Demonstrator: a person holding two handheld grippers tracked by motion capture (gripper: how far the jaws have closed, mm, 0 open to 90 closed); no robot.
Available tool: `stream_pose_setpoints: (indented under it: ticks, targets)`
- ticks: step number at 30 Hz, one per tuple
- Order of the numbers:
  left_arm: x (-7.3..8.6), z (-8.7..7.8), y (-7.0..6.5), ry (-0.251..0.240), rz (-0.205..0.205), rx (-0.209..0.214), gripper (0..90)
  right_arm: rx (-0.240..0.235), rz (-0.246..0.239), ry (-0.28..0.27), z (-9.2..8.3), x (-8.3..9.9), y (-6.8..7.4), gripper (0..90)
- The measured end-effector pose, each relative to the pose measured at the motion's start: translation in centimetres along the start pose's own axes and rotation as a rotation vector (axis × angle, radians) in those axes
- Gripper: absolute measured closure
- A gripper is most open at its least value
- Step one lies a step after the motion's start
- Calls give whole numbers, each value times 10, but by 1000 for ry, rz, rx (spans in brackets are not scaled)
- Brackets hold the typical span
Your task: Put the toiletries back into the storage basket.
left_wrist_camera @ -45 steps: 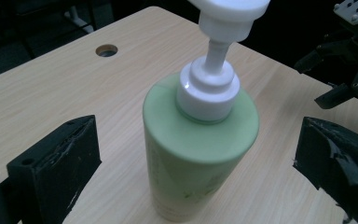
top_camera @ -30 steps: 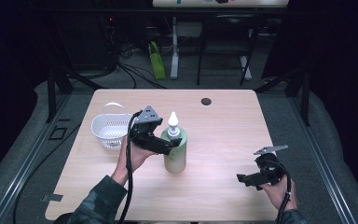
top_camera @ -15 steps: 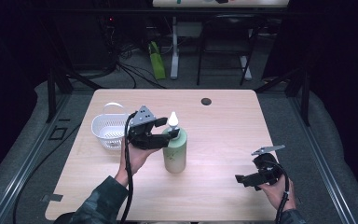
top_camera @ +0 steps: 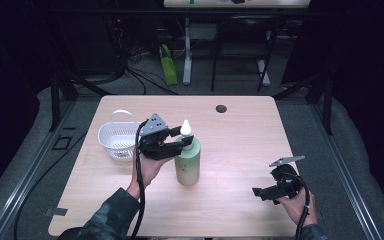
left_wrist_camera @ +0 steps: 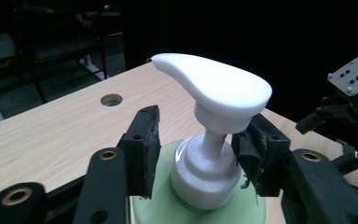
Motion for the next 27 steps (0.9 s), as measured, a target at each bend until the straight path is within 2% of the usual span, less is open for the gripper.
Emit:
stream_pose_setpoints:
  ticks: [6, 13, 17, 19, 23, 27]
  targets:
    - [-1, 3, -2, -14, 9, 19, 578, 6, -4, 2, 0, 0, 0, 0]
    - [-6, 0, -4, -58, 20, 28, 605, 13, -12, 4, 0, 0, -1, 0]
    - [-6, 0, -6, -79, 17, 36, 652, 14, -9, 5, 1, 0, -1, 0]
    - [-5, 0, -6, -90, 18, 42, 658, 14, -9, 4, 1, 0, -1, 0]
    - [-3, 1, -4, -126, -9, 75, 667, 21, -13, 2, 0, 0, -1, 0]
    - [-3, 1, -3, -140, -8, 80, 670, 31, -21, 2, 0, 0, -2, 0]
Point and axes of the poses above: each handheld gripper's, and its own axes: z roughly forward along the jaws, x roughly out of its underside, y roughly to its left, the point moved 7 cm from there along z, roughly forward along the jaws, and after that the axes turned 1 degree about -x, right-handed, at the moved point
